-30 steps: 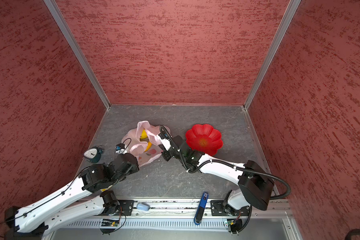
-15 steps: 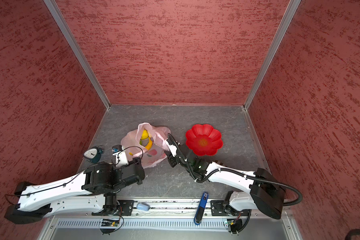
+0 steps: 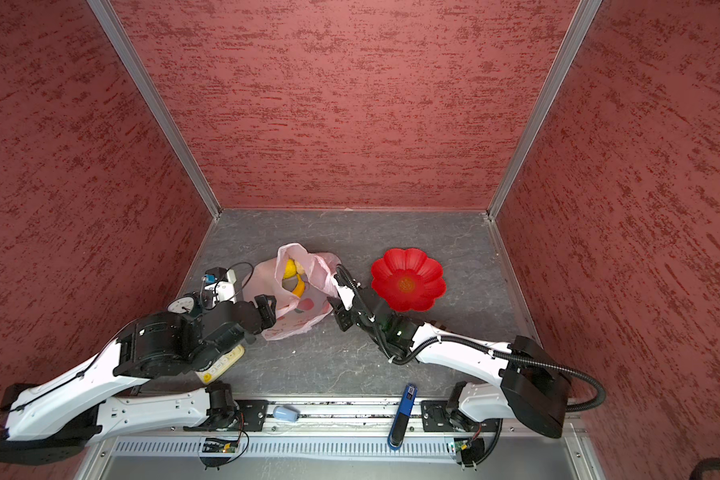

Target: Take the fake fruits out of the plastic bag

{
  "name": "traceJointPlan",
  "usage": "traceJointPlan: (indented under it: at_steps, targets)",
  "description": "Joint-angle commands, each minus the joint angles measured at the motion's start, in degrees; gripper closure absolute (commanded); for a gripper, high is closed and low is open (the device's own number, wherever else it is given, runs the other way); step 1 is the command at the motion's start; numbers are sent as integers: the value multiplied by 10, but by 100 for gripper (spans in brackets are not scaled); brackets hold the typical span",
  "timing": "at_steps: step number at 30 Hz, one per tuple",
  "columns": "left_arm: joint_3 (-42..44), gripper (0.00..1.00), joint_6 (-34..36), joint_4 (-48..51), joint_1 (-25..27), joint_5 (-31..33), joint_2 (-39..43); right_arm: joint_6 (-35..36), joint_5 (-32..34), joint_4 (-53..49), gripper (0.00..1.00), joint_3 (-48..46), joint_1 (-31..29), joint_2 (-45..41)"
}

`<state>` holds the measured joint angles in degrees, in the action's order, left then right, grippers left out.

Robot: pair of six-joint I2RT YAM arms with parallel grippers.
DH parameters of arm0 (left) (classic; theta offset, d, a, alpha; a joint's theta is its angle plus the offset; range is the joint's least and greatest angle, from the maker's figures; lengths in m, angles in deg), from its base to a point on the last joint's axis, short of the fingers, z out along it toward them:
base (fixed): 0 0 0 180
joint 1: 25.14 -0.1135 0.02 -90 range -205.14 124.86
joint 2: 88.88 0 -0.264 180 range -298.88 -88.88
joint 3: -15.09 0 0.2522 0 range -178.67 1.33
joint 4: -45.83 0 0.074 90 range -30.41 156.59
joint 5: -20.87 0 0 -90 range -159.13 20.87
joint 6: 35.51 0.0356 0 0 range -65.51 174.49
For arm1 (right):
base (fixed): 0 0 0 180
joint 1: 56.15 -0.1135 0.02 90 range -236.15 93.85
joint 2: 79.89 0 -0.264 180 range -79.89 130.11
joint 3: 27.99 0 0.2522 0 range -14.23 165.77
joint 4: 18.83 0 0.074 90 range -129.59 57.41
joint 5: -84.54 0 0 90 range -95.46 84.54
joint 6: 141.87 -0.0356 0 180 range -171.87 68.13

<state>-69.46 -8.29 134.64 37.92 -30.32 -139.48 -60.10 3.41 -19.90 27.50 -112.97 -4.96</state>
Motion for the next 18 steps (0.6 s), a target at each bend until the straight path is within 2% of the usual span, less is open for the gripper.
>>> traceJointPlan:
  at_steps: [1, 4, 5, 7, 13, 18]
  targets:
    - [4, 6, 169, -94, -92, -122, 4, -3, 15, 14, 68, 22, -4, 2]
    - [-9, 7, 264, -110, -198, -278, -22, -5, 14, 12, 68, 25, -4, 6]
    - [-16, 7, 289, -107, -223, -316, -36, -8, 15, 12, 68, 26, -4, 7]
    - [-37, 9, 332, -89, -245, -354, -65, -11, 18, 14, 68, 25, -4, 7]
    - [-97, 14, 415, -56, -243, -388, -140, -19, 26, 22, 68, 24, -4, 13]
    - [-110, 17, 443, -44, -234, -387, -177, -22, 27, 23, 68, 24, -4, 15]
